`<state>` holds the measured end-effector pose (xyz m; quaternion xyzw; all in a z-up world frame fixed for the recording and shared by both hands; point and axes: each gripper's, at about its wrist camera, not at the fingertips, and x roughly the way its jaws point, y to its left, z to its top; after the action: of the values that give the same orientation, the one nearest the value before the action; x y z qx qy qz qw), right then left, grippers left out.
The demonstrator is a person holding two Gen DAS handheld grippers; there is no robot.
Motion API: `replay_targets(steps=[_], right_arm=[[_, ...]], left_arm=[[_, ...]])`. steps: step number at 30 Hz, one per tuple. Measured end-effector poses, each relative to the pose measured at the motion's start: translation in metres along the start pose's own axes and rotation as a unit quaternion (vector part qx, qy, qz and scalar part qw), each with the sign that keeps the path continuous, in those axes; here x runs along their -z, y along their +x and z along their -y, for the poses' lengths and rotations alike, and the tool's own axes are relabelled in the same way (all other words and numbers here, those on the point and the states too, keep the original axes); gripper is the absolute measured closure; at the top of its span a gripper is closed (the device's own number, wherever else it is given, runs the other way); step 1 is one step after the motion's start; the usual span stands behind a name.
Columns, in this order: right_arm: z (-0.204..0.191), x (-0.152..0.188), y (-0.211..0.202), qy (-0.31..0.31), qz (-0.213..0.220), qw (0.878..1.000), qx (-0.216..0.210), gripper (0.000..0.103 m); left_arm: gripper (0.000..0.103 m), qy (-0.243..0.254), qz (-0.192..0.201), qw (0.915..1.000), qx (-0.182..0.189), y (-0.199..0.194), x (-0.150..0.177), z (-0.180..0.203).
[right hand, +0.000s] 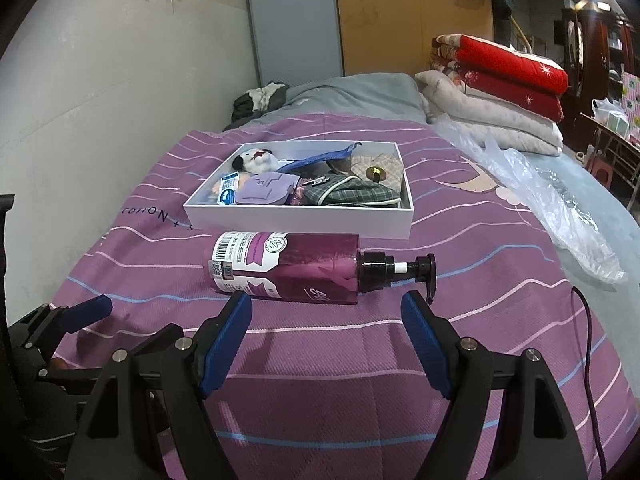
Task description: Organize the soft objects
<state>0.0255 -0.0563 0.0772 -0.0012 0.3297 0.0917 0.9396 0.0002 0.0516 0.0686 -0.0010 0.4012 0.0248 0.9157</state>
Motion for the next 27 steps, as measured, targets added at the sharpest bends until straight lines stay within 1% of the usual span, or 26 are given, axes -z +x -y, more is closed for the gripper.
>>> replay_targets(steps=[4,7,14,18,21,24,27], right_arm=[[0.0,0.0,-0.002,0.0,0.006,1.0,-0.001,0.025],[0.001,-0.001,-0.003,0.0,0.008,1.0,-0.002,0.025],[0.002,0.0,0.002,0.003,-0.006,1.0,-0.001,0.025],[0.001,0.0,0.003,0.002,-0.01,1.0,-0.003,0.025],[0.001,0.001,0.006,0.0,-0.017,1.0,-0.009,0.025],[0.002,0.002,0.006,0.005,-0.017,1.0,-0.013,0.025],[0.006,0.002,0.006,0.014,-0.018,1.0,-0.021,0.025]], left_arm=[[0.014,0.002,0.001,1.0,0.002,0.001,0.001,0.0],[0.014,-0.006,-0.004,0.9999,0.01,0.003,0.0,-0.003],[0.014,-0.02,-0.018,0.9994,0.02,0.008,0.0,-0.009],[0.014,-0.029,-0.035,0.9989,0.014,0.013,0.001,-0.011],[0.014,-0.034,-0.04,0.9986,0.008,0.014,0.002,-0.013],[0.014,-0.03,-0.048,0.9984,0.002,0.017,0.002,-0.011],[0.014,-0.023,-0.047,0.9987,-0.002,0.017,0.002,-0.009]])
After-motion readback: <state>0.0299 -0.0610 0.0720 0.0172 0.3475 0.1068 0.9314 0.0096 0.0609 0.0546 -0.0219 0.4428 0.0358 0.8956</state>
